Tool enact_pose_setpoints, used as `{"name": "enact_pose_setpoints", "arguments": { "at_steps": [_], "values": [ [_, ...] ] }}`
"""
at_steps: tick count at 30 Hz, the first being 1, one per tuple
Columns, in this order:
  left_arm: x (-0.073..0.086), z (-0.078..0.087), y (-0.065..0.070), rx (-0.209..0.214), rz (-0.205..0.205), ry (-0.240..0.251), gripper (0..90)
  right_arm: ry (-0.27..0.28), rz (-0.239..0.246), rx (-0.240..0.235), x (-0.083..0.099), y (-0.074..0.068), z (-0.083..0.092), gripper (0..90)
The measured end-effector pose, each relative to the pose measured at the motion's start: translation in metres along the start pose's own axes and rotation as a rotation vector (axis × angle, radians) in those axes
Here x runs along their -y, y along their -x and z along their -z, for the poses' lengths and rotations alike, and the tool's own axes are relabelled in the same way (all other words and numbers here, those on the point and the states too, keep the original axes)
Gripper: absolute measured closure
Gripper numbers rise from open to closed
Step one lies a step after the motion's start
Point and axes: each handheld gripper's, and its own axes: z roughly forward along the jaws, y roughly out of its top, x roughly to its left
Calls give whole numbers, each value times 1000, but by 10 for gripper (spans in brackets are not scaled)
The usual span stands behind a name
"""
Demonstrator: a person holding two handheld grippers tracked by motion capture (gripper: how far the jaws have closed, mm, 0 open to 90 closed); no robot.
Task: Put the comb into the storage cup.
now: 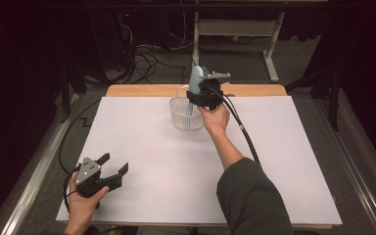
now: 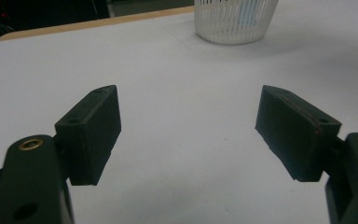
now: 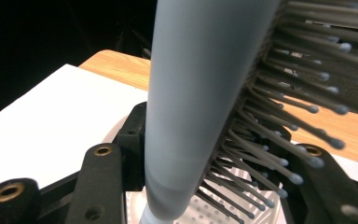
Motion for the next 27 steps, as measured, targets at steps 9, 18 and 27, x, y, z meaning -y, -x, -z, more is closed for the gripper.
{"name": "enact_pose_setpoints", "arguments": {
  "at_steps": [9, 18, 27],
  "values": [
    [0, 1, 0, -7, -6, 4, 232, -23, -3, 7, 5, 0, -8, 502],
    [-1, 3, 1, -8, -12, 18, 232, -37, -6, 1, 8, 0, -10, 492],
    [-1, 3, 1, -12, -8, 22, 232, -35, -24, -9, 11, 4, -9, 476]
  ]
}}
